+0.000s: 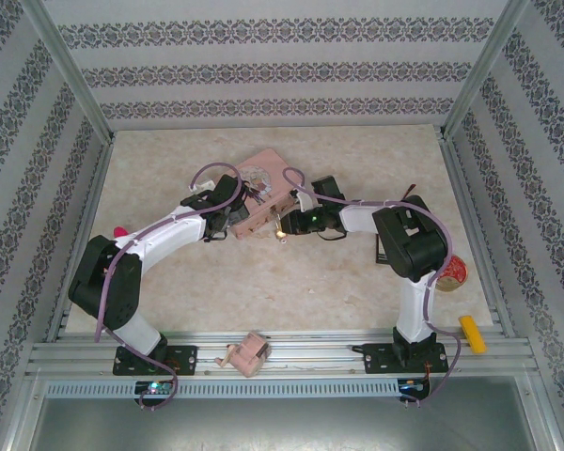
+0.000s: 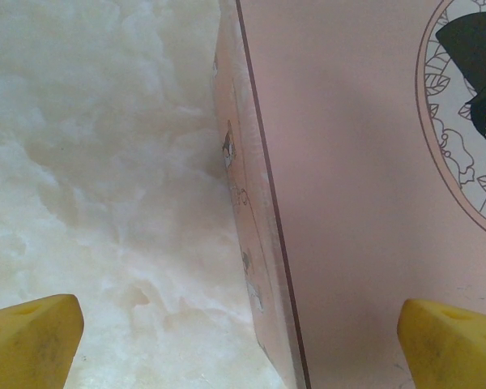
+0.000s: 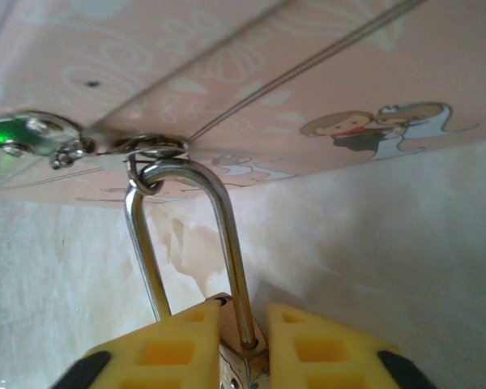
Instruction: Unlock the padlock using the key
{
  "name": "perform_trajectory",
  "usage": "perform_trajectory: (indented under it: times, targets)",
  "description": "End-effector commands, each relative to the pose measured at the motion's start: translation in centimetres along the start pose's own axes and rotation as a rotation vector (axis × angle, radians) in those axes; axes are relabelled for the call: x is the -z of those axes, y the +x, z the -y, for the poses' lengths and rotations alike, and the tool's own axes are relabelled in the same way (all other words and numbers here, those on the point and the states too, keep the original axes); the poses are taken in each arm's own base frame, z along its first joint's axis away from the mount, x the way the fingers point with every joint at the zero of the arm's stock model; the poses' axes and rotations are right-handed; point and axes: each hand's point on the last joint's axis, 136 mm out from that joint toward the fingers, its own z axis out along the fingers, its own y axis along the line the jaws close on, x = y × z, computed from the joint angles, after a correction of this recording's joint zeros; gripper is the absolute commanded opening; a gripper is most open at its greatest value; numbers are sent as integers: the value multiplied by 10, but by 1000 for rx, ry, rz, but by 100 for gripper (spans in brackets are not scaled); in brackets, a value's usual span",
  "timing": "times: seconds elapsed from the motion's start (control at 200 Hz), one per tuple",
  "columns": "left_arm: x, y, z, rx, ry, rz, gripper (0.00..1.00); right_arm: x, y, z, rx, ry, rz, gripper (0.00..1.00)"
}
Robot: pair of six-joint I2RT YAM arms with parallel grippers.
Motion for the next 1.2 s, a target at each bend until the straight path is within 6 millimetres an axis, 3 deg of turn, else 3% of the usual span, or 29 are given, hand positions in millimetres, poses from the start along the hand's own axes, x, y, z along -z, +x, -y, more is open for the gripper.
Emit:
perform_trajectory:
  times: [0.0, 0.105, 0.365, 1.194]
  targets:
    - [0, -1, -10, 28, -30, -3, 99, 0, 15, 17, -57, 104, -12, 8]
    - [2, -1, -13, 41, -32, 2, 99, 6, 12, 16, -97, 113, 5, 0]
    - [6, 0, -15, 64, -18, 4, 99, 12, 10, 11, -209, 98, 28, 0]
    - [0, -5, 15, -22, 8, 6, 99, 21, 8, 8, -291, 116, 65, 0]
